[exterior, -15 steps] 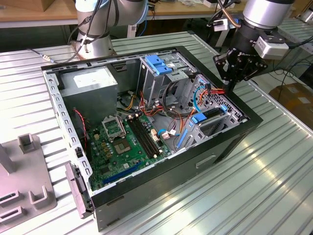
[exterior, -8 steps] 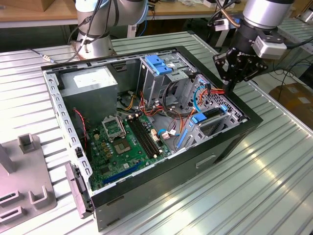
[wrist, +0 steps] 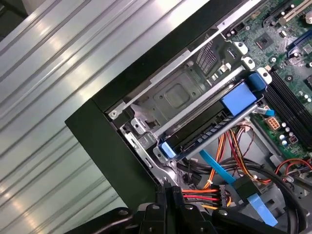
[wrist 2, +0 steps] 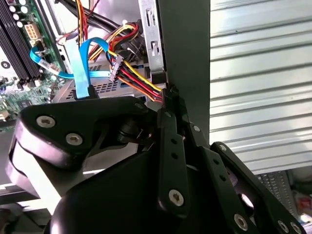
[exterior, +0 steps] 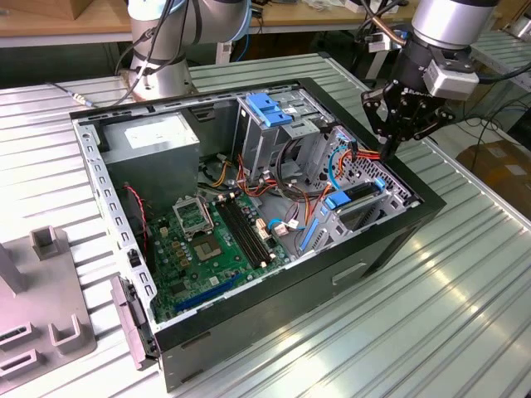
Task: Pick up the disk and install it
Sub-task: 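Insert the first disk wire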
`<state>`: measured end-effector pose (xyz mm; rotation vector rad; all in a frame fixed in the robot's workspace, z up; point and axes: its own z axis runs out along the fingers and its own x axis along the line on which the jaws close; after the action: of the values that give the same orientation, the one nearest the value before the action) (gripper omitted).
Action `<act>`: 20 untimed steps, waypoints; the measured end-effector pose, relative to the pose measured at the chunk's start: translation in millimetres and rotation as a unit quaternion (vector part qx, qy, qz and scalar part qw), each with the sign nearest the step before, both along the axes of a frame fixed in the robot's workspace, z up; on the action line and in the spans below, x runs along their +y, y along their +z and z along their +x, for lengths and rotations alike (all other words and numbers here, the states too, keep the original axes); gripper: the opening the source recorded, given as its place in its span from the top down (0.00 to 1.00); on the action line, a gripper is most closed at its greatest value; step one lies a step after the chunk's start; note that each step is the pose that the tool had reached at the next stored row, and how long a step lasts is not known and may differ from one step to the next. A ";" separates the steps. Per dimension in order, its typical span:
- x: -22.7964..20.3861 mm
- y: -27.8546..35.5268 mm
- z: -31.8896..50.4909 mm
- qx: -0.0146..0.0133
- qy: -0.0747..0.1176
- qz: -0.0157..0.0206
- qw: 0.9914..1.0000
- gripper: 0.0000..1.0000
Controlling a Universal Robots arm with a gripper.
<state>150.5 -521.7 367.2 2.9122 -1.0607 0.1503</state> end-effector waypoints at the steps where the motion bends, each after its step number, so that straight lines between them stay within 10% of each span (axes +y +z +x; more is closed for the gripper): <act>1: 0.0 0.0 0.0 0.000 -0.007 0.000 1.000 0.84; 9: 0.0 -0.3 -9.2 0.000 -0.025 0.000 1.000 0.84; 15: 0.0 -1.1 -9.3 0.000 -0.081 0.000 0.997 0.84; 19: 0.0 -2.0 -9.2 0.000 -0.141 0.000 0.990 0.84; 20: 0.0 -2.4 -9.2 0.000 -0.162 0.000 0.987 0.84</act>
<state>141.3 -521.7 364.8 2.6890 -1.5114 0.1380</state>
